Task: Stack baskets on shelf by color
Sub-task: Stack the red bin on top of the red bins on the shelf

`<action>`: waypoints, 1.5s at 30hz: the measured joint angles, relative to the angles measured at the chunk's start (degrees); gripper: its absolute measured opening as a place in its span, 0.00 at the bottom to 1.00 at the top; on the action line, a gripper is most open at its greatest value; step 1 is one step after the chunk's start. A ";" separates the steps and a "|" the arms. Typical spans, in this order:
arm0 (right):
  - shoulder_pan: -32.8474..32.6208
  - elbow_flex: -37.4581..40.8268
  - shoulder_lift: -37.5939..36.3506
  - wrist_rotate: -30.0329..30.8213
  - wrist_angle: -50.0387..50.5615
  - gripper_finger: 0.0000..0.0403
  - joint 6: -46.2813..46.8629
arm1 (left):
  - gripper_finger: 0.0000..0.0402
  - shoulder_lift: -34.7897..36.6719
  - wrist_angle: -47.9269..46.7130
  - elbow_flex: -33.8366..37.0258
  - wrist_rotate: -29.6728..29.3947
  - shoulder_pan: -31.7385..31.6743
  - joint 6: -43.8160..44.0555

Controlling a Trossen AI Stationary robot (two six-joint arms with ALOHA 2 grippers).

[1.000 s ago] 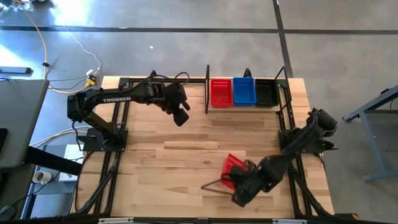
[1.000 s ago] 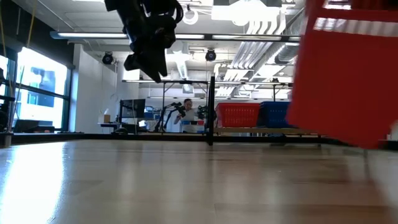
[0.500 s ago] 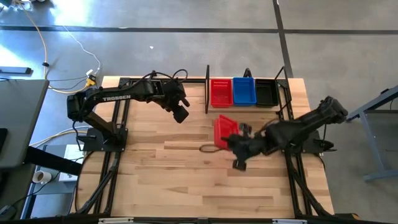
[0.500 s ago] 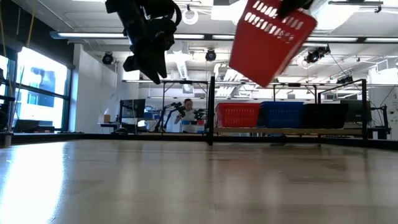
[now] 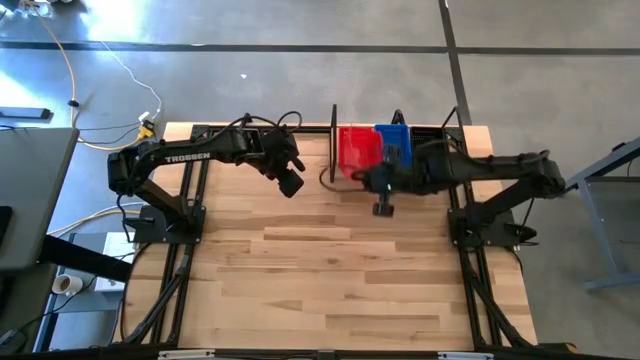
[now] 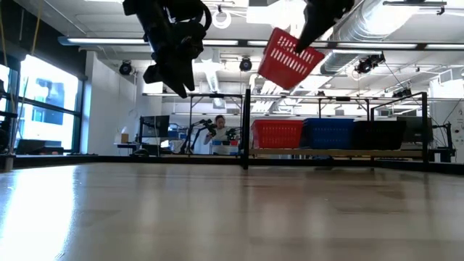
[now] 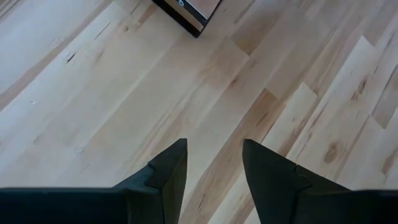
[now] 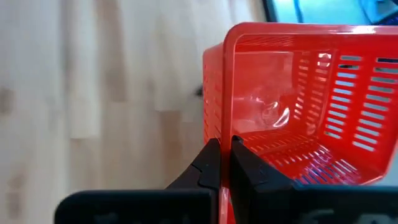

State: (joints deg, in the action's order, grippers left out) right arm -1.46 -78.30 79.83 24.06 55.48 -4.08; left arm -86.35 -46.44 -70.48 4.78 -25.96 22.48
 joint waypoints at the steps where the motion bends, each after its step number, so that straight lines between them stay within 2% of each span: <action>1: 1.58 0.00 0.00 0.00 0.00 0.00 -1.24 | 0.36 0.00 0.00 0.00 -0.02 0.00 0.03; 7: 10.08 0.00 0.00 -0.80 -1.38 0.00 -7.97 | 0.36 0.00 0.02 0.00 -0.02 0.00 1.55; 10: 13.58 0.00 0.06 -4.24 -3.51 0.00 -11.40 | 0.36 0.00 0.02 0.00 -0.01 0.00 2.60; 19: 20.29 0.02 3.47 -9.21 -5.36 0.00 -14.95 | 0.36 0.00 0.02 0.00 -0.02 0.00 3.91; 22: 20.77 0.01 5.47 -10.74 -5.35 0.00 -15.30 | 0.36 0.00 0.09 0.00 -0.02 0.00 3.91; 34: 20.82 0.04 11.99 -10.60 -5.18 0.00 -18.93 | 0.36 0.00 0.16 0.00 -0.04 0.02 3.91; 45: 20.97 0.04 14.25 -10.76 -4.87 0.00 -17.88 | 0.36 -0.01 0.17 0.00 -0.04 0.01 3.91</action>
State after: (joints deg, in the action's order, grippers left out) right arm 19.51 -78.26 94.08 13.30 50.61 -21.96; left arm -86.36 -46.26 -70.48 4.73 -25.94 26.39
